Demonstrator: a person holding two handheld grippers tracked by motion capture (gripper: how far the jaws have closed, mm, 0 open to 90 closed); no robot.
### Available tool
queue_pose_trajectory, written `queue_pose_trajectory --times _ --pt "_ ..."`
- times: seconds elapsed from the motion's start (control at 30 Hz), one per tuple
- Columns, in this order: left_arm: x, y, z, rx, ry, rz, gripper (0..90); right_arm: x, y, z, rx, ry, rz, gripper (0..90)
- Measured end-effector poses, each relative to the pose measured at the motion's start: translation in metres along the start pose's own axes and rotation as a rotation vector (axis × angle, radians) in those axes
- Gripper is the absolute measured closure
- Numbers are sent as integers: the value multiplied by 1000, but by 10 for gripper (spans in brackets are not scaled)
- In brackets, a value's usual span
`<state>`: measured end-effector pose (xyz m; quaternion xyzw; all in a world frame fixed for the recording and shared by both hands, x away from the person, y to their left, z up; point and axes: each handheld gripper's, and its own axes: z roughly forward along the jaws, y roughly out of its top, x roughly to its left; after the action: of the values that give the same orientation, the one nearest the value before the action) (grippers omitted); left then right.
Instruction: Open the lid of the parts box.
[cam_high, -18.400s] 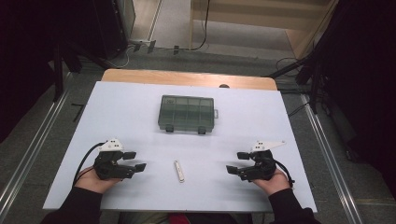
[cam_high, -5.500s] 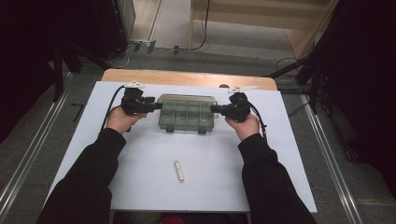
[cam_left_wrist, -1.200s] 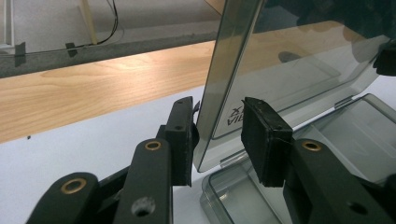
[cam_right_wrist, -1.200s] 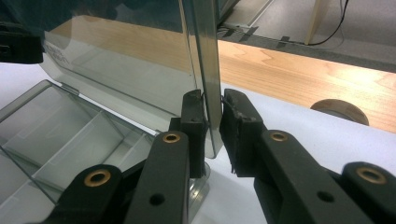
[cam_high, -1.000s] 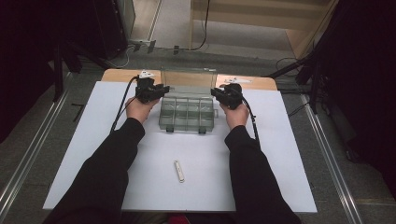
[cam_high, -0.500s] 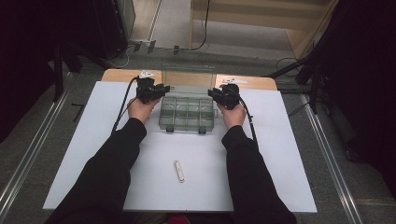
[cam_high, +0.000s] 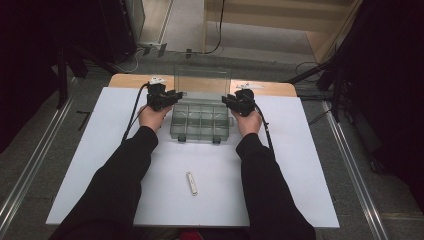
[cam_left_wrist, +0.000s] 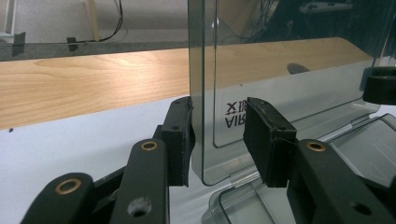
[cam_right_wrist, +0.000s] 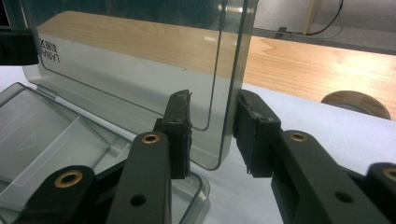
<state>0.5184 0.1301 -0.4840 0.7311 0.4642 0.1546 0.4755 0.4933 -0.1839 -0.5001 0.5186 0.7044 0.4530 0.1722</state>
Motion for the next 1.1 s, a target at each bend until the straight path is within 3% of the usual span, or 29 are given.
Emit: queue_pose_trajectory --times 0.47,0.57,1.1 --pt "1 -4 6 27 18 -9 595 -1 0 7 29 -7 18 661" --pt "0 -4 7 36 33 13 594 -1 1 8 38 -8 28 653" --pt "4 -8 15 50 18 -44 556 -4 -4 11 63 7 68 631"
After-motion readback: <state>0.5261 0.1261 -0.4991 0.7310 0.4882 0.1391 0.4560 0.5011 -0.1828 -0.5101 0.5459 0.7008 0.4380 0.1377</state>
